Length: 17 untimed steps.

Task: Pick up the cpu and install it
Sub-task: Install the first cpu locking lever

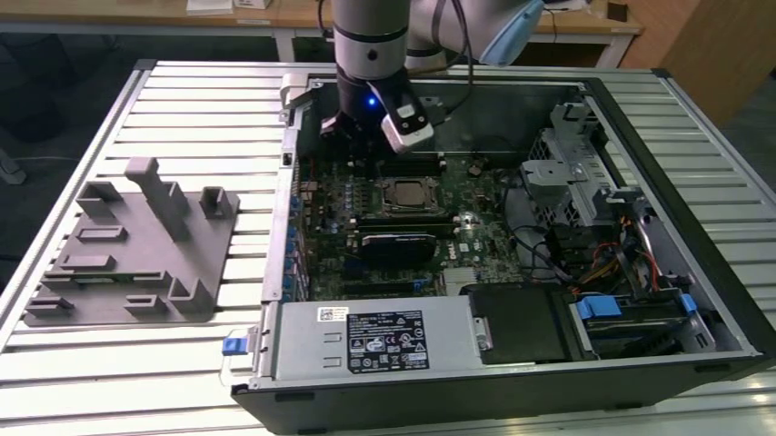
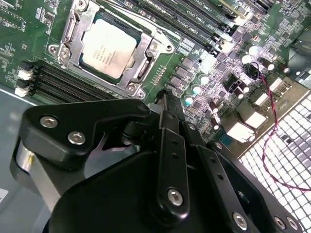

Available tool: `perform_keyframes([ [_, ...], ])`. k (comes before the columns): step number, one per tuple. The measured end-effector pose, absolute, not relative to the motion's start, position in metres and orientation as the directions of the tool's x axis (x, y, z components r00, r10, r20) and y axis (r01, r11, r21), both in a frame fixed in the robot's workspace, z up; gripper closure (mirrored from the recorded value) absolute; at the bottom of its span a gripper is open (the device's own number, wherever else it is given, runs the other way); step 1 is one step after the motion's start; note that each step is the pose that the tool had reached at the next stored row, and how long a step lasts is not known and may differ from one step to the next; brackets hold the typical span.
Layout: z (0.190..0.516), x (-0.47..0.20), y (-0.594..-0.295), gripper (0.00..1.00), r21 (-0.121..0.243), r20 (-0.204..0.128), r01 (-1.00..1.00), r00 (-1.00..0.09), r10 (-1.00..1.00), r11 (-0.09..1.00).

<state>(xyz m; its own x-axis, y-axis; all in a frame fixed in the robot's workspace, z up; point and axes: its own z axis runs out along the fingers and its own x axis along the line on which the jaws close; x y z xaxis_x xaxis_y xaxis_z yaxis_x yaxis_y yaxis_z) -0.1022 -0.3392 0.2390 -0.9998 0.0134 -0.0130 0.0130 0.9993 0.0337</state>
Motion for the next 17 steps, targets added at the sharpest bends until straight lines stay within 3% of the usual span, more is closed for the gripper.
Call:
perform_keyframes([
  [17,0.2412,-0.1051,-0.3392,0.89,0.034,-0.013,0.013,-1.000,0.013,0.999],
])
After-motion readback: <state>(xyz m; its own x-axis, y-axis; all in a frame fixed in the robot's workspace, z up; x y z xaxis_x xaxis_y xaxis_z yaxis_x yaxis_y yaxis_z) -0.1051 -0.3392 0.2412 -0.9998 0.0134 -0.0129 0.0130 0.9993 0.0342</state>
